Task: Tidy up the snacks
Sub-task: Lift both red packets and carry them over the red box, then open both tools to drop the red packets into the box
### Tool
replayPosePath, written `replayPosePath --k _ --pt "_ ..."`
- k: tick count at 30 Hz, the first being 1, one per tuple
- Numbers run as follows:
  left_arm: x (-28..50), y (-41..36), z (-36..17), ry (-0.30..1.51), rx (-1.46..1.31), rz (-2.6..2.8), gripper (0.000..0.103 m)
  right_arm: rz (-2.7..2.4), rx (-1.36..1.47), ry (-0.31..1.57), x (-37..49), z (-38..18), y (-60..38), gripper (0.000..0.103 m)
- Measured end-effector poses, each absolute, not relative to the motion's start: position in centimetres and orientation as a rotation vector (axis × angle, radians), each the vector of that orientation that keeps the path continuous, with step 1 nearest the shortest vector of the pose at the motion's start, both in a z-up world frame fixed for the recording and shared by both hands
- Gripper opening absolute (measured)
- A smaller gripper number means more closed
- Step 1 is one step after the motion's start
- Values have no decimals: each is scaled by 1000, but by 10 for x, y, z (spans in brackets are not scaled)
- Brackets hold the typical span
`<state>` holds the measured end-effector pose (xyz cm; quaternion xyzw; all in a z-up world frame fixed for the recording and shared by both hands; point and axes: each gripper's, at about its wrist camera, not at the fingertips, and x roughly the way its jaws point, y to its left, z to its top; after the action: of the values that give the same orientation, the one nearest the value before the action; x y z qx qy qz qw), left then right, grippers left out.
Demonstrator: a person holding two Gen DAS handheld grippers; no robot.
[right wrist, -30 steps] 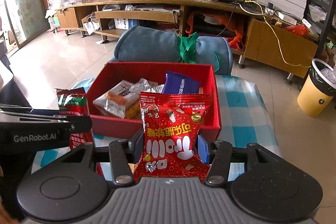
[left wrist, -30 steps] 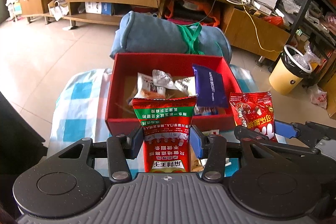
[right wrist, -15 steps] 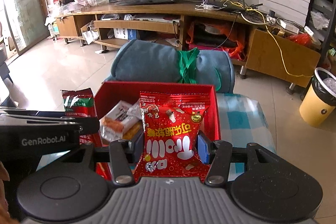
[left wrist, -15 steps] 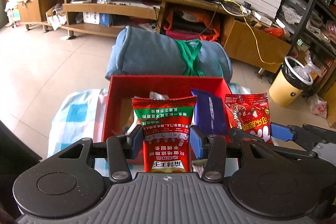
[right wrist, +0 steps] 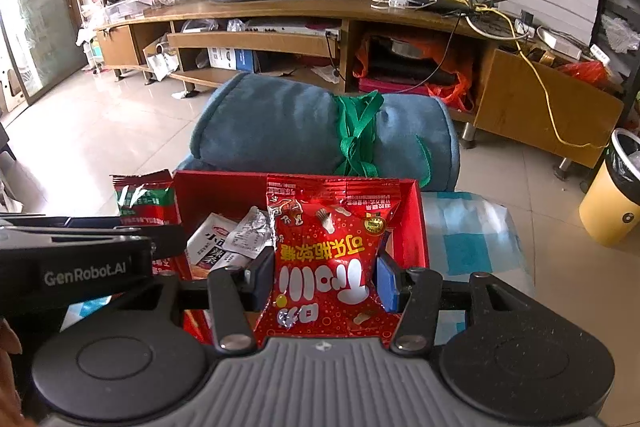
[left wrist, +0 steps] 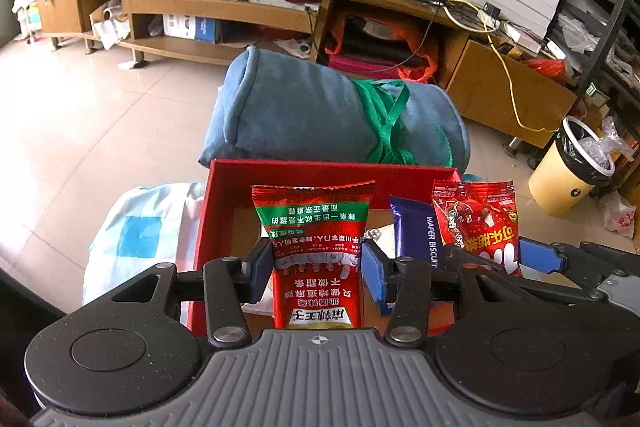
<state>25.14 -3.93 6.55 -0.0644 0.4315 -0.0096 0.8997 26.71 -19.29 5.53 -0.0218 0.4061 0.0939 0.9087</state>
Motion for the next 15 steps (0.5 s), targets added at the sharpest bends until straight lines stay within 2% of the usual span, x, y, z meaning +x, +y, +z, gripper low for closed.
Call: replayPosePath --k 15 --pt "269 -41 43 945 -105 16 53 186 -63 902 287 30 -187 49"
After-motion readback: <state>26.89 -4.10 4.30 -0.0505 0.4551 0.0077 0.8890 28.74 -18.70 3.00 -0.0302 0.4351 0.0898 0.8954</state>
